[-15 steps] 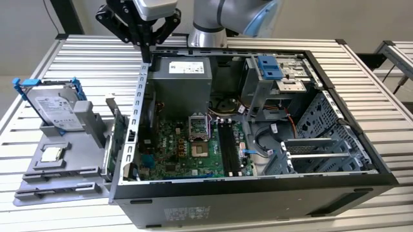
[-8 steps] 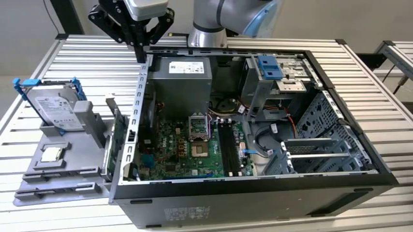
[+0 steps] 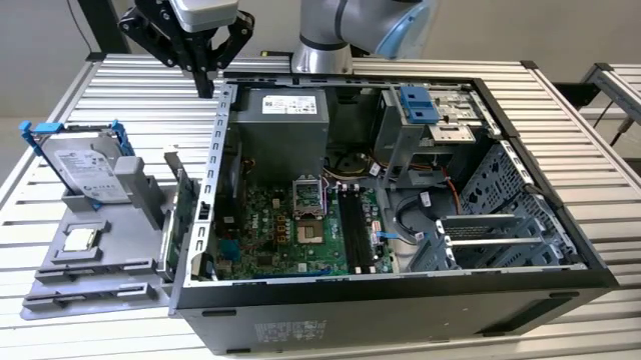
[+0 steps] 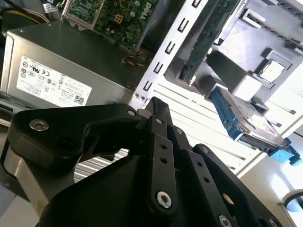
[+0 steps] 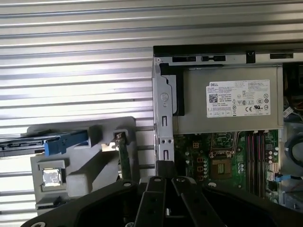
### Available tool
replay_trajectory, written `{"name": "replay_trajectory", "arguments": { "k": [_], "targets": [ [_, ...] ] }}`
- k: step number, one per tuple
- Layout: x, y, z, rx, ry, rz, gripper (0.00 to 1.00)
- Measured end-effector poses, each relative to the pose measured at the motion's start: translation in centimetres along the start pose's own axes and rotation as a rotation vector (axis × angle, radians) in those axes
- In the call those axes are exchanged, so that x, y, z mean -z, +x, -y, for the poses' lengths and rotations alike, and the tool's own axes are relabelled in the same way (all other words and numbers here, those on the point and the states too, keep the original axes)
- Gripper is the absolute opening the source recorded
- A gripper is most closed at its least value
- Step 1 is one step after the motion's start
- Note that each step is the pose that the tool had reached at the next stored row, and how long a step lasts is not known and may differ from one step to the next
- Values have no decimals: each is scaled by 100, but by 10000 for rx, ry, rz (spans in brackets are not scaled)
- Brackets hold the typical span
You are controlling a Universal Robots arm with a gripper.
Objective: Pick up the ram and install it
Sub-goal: 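Reach for the ram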
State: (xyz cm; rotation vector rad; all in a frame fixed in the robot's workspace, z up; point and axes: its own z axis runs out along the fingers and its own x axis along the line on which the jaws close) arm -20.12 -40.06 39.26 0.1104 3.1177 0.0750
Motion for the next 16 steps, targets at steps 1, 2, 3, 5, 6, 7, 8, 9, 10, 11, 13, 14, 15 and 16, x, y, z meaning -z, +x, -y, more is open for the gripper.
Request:
{"name": "replay_trajectory", "arguments": {
  "k": [1, 2, 3, 5, 6, 7, 8, 9, 10, 11, 13, 14, 15, 16],
  "targets": [
    [1, 18, 2, 0, 0, 0, 0],
    [1, 36, 3, 0, 0, 0, 0],
    [2, 56, 5, 0, 1, -1, 0],
    [2, 96, 9, 0, 0, 0, 0],
    [3, 116, 11, 0, 0, 0, 0],
    [4, 138, 14, 1, 1, -1, 0],
    [4, 160, 16, 1, 0, 0, 0],
    [5, 183, 18, 0, 0, 0, 0],
    [5, 203, 21, 0, 0, 0, 0],
    [6, 224, 24, 0, 0, 0, 0],
    [6, 259, 28, 0, 0, 0, 0],
    [7, 275, 30, 0, 0, 0, 0],
    [7, 291, 32, 0, 0, 0, 0],
    [8, 305, 34, 0, 1, 0, 0]
  ]
}}
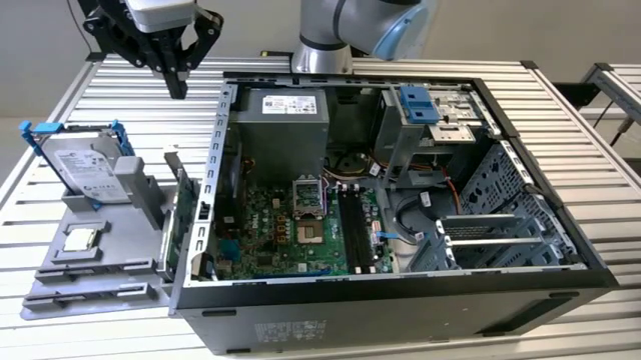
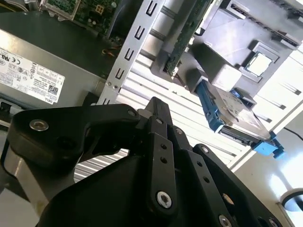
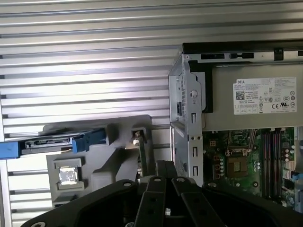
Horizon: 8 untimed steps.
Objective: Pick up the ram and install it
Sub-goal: 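Reach for the ram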
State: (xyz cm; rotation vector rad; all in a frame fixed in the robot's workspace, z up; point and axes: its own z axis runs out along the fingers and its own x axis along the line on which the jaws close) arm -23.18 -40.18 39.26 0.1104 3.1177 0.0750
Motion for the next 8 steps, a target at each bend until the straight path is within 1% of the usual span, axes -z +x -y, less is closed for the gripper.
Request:
{"name": "replay_trajectory", "arguments": {
  "k": [8],
  "targets": [
    [3, 114, 14, 0, 0, 0, 0]
  ]
}}
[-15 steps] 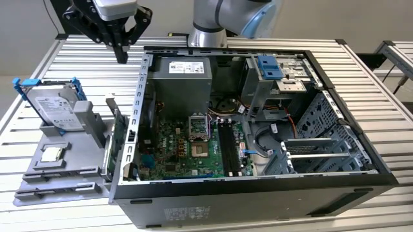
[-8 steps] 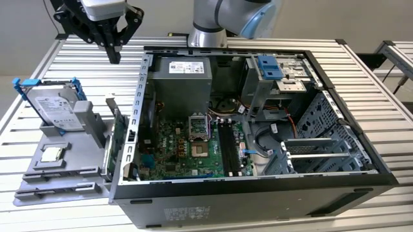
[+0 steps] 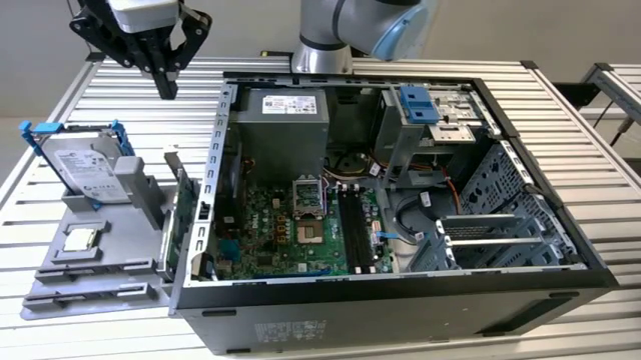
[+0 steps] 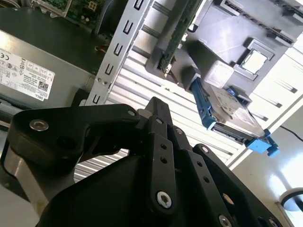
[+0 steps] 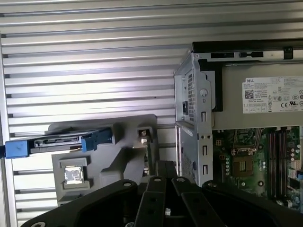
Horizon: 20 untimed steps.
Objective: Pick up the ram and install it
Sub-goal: 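Reach for the ram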
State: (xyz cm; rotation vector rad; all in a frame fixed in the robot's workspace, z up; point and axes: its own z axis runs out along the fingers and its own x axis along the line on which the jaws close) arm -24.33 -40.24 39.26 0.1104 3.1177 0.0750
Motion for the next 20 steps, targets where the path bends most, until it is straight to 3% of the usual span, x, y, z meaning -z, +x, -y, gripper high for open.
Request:
{"name": "replay_trajectory", "arguments": {
  "k": [20],
  "targets": [
    [8, 312, 46, 0, 0, 0, 0]
  ]
}}
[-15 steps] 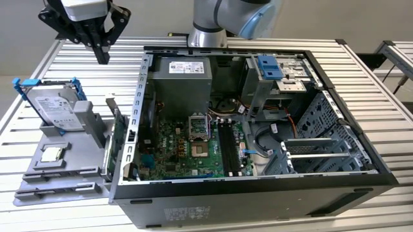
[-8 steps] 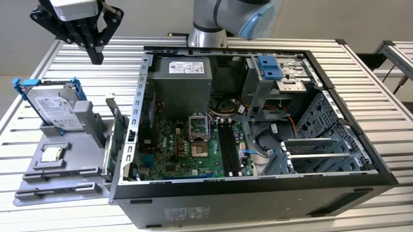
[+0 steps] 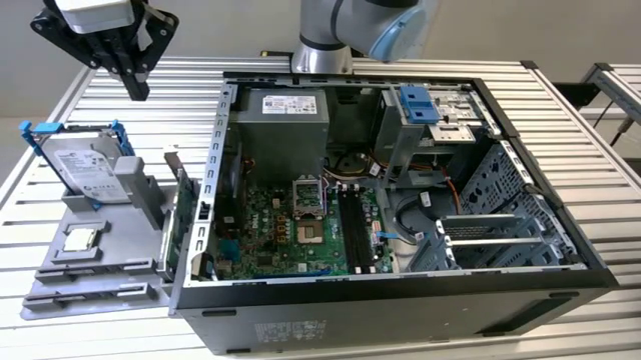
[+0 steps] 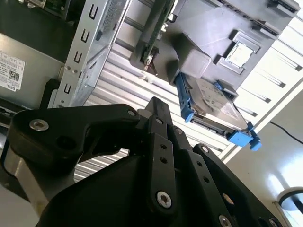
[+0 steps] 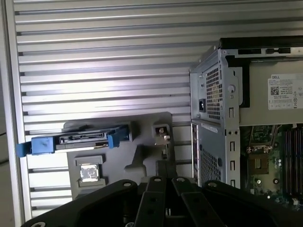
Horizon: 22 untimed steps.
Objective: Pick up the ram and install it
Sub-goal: 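Reach for the ram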
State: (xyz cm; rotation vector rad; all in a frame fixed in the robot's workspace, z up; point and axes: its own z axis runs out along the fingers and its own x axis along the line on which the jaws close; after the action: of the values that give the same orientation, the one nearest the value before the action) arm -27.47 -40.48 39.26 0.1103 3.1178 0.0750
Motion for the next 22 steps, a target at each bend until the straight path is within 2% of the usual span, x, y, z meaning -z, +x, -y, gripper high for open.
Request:
{"name": "replay_trajectory", "arguments": {
  "k": [8, 22],
  "targets": [
    [4, 151, 28, 0, 0, 0, 0],
    [15, 574, 109, -1, 0, 0, 0]
  ]
}}
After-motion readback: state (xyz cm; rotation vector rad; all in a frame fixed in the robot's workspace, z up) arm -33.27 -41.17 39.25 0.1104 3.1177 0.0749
